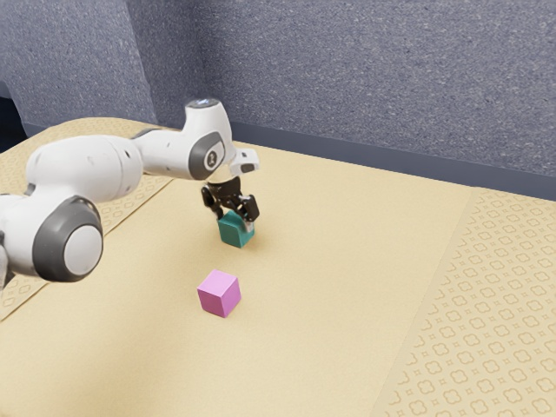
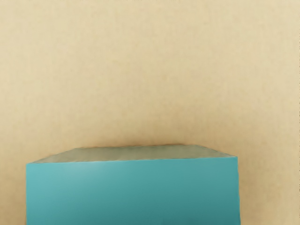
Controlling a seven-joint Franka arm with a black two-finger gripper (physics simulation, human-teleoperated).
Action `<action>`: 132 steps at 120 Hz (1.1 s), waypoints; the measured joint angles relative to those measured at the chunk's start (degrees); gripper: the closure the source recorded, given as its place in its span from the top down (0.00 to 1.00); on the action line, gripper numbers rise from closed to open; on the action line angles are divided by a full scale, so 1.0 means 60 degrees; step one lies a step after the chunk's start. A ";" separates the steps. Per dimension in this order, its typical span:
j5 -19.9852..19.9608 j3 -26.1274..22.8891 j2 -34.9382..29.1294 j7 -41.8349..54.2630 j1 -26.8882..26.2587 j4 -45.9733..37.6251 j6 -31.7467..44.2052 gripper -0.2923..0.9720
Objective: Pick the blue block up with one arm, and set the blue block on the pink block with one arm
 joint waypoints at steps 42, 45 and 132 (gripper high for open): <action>-0.0050 0.0023 -0.0011 0.0359 0.0063 0.0030 -0.0408 0.54; -0.0051 0.0023 -0.0005 0.0370 0.0063 0.0032 -0.0423 0.53; 0.0207 -0.1171 -0.6842 -0.1060 0.0064 -0.8375 0.0923 0.48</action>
